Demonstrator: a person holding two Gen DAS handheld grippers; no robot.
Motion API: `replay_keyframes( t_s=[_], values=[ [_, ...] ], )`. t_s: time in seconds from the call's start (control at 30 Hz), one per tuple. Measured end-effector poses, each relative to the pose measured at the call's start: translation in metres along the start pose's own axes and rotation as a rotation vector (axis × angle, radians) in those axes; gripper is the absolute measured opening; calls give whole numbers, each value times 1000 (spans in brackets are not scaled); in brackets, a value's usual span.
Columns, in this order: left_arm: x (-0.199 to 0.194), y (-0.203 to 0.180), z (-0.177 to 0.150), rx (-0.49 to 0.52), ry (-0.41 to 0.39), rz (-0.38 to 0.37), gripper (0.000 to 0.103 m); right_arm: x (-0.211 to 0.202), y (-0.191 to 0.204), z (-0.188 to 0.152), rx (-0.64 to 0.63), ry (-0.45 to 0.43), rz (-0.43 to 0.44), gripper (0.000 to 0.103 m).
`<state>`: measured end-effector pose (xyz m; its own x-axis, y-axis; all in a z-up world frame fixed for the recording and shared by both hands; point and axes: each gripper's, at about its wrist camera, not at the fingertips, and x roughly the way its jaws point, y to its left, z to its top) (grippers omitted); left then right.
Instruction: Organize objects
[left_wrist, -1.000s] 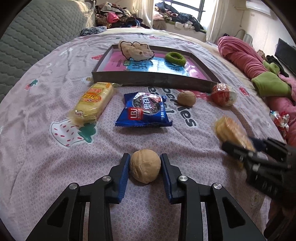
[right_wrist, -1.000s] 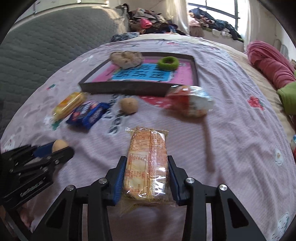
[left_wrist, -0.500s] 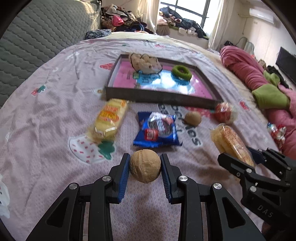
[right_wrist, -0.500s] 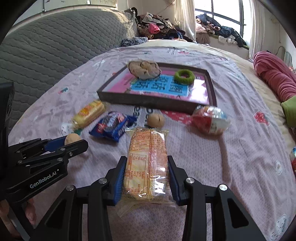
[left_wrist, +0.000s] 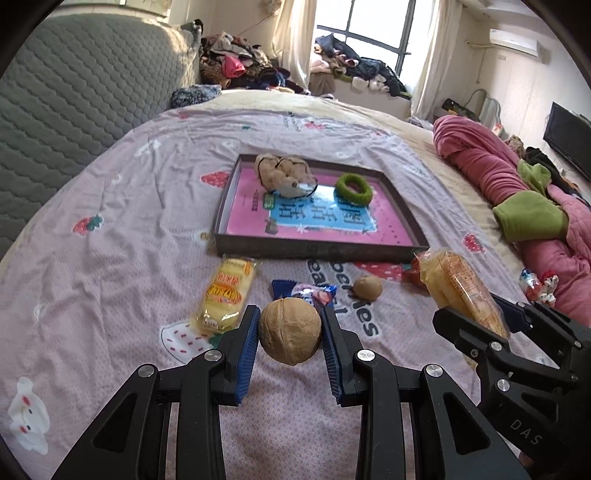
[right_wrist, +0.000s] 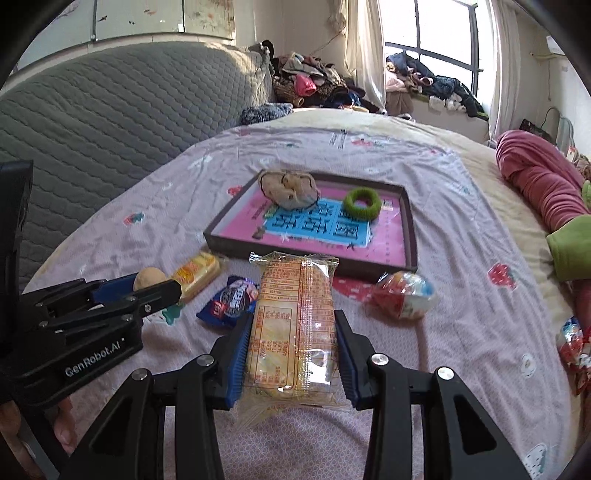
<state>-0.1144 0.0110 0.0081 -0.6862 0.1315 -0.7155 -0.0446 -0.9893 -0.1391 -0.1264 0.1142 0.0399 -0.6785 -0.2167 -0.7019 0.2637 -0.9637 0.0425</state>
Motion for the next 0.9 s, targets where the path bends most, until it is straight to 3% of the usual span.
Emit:
replay_keyframes(
  t_s=[0.9],
  values=[
    [-44, -21, 43, 42, -91, 6, 34, -48, -4, 45, 23, -129, -30, 42]
  ],
)
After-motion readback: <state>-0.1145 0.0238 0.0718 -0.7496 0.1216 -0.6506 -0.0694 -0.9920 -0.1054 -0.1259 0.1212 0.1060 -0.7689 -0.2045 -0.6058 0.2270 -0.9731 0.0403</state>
